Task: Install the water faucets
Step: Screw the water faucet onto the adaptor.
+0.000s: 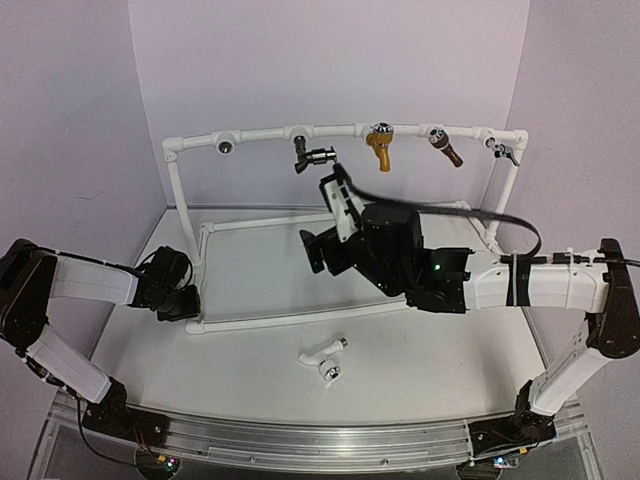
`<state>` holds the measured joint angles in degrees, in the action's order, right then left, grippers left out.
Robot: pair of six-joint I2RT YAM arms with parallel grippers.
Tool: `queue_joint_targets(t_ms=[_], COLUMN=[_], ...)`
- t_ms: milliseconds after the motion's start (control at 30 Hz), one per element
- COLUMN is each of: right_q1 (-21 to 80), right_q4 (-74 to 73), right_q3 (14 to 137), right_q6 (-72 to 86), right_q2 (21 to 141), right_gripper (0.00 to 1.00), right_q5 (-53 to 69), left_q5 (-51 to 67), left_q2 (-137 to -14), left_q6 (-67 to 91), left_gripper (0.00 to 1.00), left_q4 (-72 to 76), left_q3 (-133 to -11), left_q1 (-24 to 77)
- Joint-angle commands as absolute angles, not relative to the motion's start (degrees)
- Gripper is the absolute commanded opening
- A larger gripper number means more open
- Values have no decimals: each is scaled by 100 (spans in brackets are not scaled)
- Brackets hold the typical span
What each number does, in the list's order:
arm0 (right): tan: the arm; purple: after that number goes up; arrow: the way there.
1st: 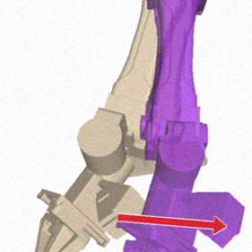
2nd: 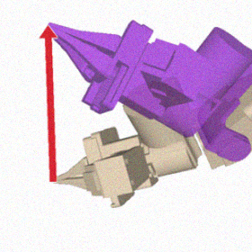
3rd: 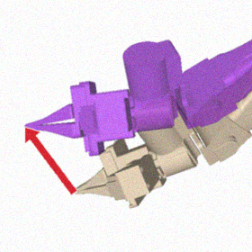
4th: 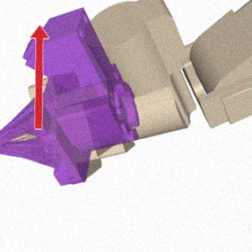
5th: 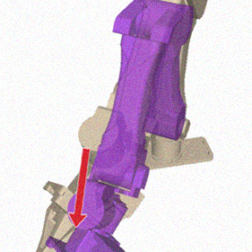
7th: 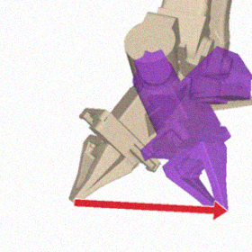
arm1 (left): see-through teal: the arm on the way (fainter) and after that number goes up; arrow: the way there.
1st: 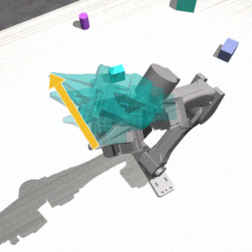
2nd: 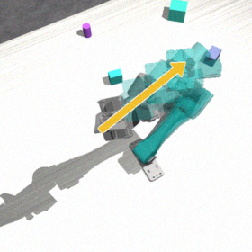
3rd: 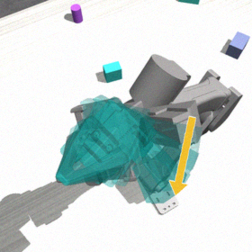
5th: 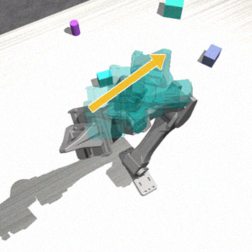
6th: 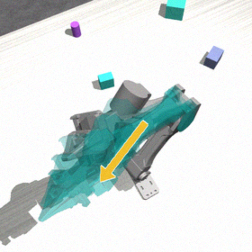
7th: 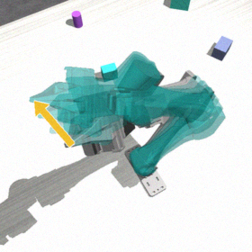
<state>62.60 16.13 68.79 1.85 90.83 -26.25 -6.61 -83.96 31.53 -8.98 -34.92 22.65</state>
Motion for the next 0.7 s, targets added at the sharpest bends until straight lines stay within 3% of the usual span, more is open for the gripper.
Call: queue_joint_targets(t_ms=[0, 200, 367, 667], right_q1=[6577, 6882, 7067, 6745], right_q4=[775, 829, 2201, 3312], right_q3=[7080, 7363, 7338, 8568], right_q6=[-4377, -7001, -9314, -10677], right_q2=[9064, 9015, 9225, 10324], right_gripper=[98, 98, 98, 98], right_q5=[-3357, -3975, -4089, -3851], left_q5=[-351, -369, -379, -374], left_q2=[-8532, -8565, -8573, -8510], left_q6=[3480, 3480, 3485, 3484], left_gripper=[0, 0, 0, 0], left_q4=[-1107, -1116, -1115, -1097], left_q3=[-3541, -3562, -3572, -3533], left_q1=[2397, 2400, 2405, 2405])
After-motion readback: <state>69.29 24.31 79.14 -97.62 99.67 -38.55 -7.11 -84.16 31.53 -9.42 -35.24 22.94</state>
